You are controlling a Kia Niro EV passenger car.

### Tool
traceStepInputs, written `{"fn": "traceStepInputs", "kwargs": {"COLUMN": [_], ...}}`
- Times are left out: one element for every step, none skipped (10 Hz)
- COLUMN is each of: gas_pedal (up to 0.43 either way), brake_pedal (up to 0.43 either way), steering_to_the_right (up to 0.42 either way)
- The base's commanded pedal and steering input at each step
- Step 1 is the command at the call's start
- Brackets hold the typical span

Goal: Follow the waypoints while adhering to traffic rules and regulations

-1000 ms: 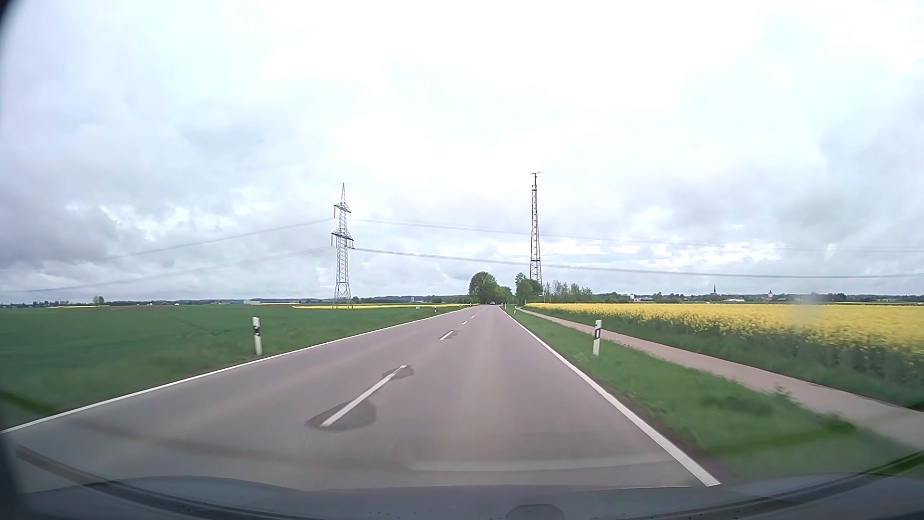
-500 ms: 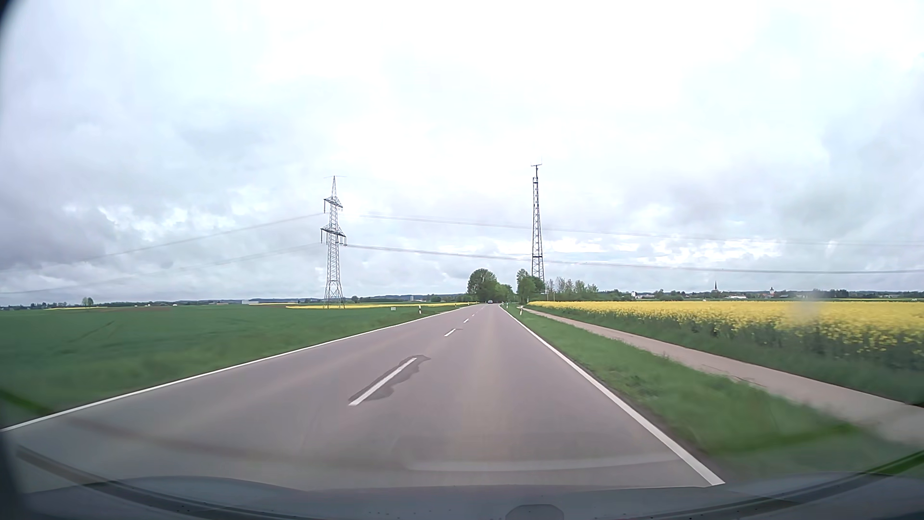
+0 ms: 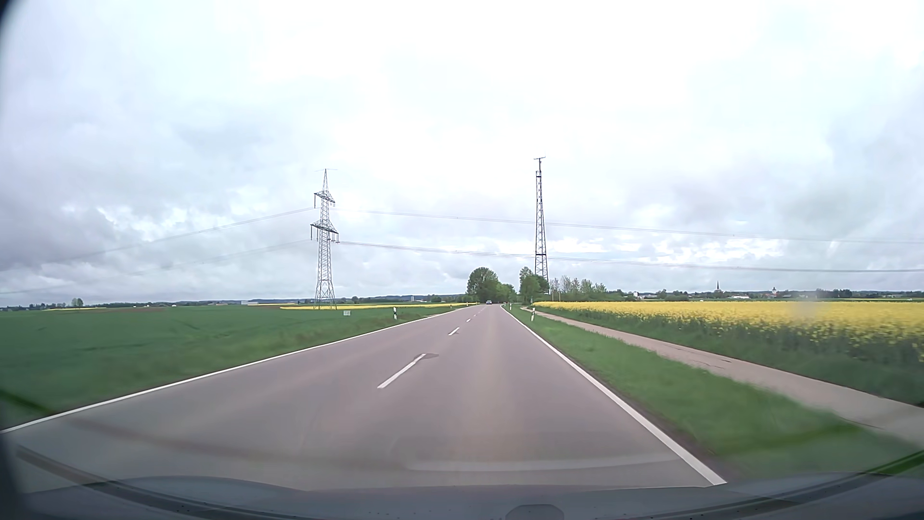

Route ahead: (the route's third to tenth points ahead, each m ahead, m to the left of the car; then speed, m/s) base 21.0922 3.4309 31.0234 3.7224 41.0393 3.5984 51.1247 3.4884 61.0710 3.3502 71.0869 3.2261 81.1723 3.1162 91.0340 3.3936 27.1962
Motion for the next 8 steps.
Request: {"fn": "traceStepInputs", "kwargs": {"gas_pedal": [0.260,0.260,0.260,0.260,0.260,0.260,0.260,0.260], "brake_pedal": [0.000,0.000,0.000,0.000,0.000,0.000,0.000,0.000], "steering_to_the_right": [-0.002,-0.002,-0.001,0.000,0.000,0.000,0.000,0.000]}}
